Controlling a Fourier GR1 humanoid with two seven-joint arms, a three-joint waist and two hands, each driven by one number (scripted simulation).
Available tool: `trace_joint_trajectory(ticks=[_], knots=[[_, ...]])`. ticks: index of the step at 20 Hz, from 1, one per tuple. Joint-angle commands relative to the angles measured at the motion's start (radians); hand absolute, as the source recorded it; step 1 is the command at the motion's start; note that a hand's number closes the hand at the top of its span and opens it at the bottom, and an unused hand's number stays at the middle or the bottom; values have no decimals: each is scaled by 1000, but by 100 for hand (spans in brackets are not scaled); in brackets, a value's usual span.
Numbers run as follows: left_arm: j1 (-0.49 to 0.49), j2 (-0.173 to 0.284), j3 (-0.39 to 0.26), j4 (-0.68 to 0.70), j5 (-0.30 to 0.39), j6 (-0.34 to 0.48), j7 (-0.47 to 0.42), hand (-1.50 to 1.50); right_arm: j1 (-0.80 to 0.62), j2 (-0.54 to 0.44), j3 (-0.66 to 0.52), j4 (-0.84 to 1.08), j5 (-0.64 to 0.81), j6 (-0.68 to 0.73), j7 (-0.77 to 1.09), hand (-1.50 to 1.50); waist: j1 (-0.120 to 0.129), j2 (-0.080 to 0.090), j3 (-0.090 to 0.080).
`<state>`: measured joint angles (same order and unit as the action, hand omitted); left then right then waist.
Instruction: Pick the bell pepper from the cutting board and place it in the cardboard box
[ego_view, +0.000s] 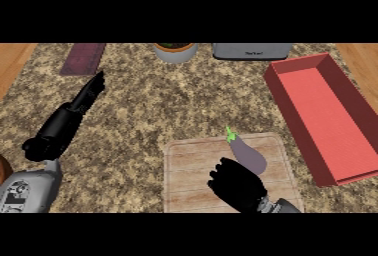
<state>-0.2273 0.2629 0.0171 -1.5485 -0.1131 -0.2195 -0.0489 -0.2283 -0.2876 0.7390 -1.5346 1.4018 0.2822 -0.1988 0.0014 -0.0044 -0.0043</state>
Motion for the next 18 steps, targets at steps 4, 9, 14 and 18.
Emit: trace_joint_trajectory(ticks=[4,9,14,18], knots=[[12,15,30,-13,0,-31,-9,0,-17,61,0,20,58,-98,-63,150,1,4,4],[17,-10,2,-42,-17,-5,3,0,-73,189,-320,107,-79,-58,147,150,11,14,7],[13,-19,-8,-20,-13,-15,-26,0,-207,284,-577,188,-140,-104,471,150,34,29,6],[-33,1,-1,14,-8,-41,-30,0,-480,286,-626,343,-92,-155,619,150,55,23,4]])
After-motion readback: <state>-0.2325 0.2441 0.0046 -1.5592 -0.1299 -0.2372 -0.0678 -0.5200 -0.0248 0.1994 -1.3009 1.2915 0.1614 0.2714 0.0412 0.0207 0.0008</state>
